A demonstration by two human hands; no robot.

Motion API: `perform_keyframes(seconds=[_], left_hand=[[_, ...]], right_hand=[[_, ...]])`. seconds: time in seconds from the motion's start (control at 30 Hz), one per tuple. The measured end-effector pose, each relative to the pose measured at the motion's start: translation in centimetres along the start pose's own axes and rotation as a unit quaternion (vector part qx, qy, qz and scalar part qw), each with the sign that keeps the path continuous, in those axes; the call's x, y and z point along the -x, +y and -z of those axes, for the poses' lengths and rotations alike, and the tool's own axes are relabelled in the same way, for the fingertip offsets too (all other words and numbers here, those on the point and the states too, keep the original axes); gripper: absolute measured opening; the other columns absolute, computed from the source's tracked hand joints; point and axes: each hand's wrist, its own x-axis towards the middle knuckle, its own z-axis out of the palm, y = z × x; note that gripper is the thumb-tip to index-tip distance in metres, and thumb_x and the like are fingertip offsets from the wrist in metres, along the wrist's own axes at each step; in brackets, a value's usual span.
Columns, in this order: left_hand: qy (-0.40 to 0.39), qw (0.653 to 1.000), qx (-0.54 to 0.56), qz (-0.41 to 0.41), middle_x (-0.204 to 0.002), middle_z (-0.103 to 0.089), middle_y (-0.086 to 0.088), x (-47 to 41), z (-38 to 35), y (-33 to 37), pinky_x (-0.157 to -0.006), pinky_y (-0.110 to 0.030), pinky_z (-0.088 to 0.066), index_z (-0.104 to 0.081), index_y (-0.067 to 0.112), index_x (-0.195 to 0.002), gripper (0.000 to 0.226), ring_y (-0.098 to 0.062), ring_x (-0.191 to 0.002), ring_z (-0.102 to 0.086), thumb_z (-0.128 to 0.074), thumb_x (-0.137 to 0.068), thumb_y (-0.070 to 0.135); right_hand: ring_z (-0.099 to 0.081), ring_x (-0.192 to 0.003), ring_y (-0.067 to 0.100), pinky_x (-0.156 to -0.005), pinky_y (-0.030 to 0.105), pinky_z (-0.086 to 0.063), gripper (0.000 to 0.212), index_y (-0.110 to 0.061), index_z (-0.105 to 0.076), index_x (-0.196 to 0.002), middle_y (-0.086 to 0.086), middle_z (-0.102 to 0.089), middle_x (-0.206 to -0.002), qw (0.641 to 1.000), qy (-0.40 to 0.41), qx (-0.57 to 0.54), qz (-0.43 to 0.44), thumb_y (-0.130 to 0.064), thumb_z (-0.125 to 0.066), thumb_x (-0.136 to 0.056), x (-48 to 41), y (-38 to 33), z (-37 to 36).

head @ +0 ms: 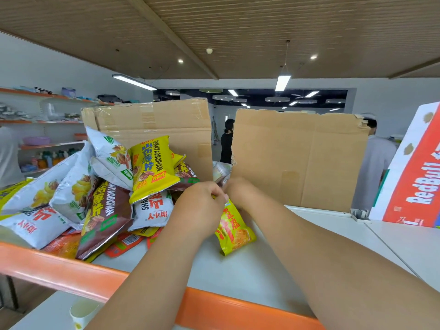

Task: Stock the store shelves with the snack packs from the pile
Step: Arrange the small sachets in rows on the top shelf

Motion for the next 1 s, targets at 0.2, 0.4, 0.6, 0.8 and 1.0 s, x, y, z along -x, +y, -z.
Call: perform_keyframes(seconds=[0.2,0.4,0.6,0.8,1.0], left_hand=[[-0.036,0.998,-0.046,0.033,-0.071,-0.055,0.014,0.2,-0.2,-0.3,-0.052,-0.024,-0.034,-0.067,0.032,-0.092,0.016,-0.011,-0.064,-0.052,-0.056,-0.092,0.02],[-0.072,0.995,-0.061,0.036,-0.083,-0.054,0.01,0.2,-0.1,0.0,-0.064,-0.027,-0.038,-0.059,0.034,-0.102,0.026,-0.02,-0.079,-0.057,-0.055,-0.09,0.012],[-0.049,0.996,-0.078,-0.009,-0.113,-0.061,0.0,0.2,-0.8,-0.1,-0.091,-0.04,-0.051,-0.061,0.034,-0.106,0.014,-0.024,-0.104,-0.058,-0.06,-0.092,0.034],[-0.111,0.983,-0.148,-0.018,-0.095,-0.068,0.009,1.0,-0.4,0.5,-0.082,-0.035,-0.054,-0.07,0.028,-0.09,0.02,-0.02,-0.094,-0.063,-0.061,-0.082,0.044],[-0.213,0.952,-0.212,-0.062,-0.106,-0.071,0.011,1.7,-0.1,1.0,-0.09,-0.033,-0.054,-0.075,0.036,-0.106,0.03,-0.015,-0.102,-0.062,-0.065,-0.084,0.056]], right_hand=[[-0.048,-0.051,0.02,-0.058,0.027,-0.048,0.019,-0.015,-0.056,-0.081,0.006,-0.049,-0.059,0.978,0.051,-0.2,-0.02,0.001,-0.048,-0.085,1.0,-1.1,3.9],[-0.045,-0.044,0.019,-0.054,0.023,-0.039,0.018,-0.008,-0.059,-0.07,0.004,-0.045,-0.047,0.995,0.021,-0.095,-0.028,-0.002,-0.051,-0.086,3.7,-1.7,9.0],[-0.057,-0.049,0.022,-0.054,0.024,-0.04,0.019,-0.006,-0.057,-0.071,0.005,-0.053,-0.046,0.997,0.028,-0.035,-0.06,-0.005,-0.05,-0.09,4.1,-2.3,9.0],[-0.057,-0.063,0.021,-0.06,0.028,-0.047,0.006,-0.018,-0.054,-0.103,0.007,-0.065,-0.084,0.996,0.001,-0.083,-0.022,-0.02,-0.051,-0.098,3.1,-1.1,5.5],[-0.054,-0.08,0.013,-0.062,0.026,-0.04,0.036,-0.03,-0.059,-0.125,-0.005,-0.054,-0.103,0.943,-0.122,0.306,0.051,-0.034,-0.066,-0.09,2.4,1.3,3.4]])
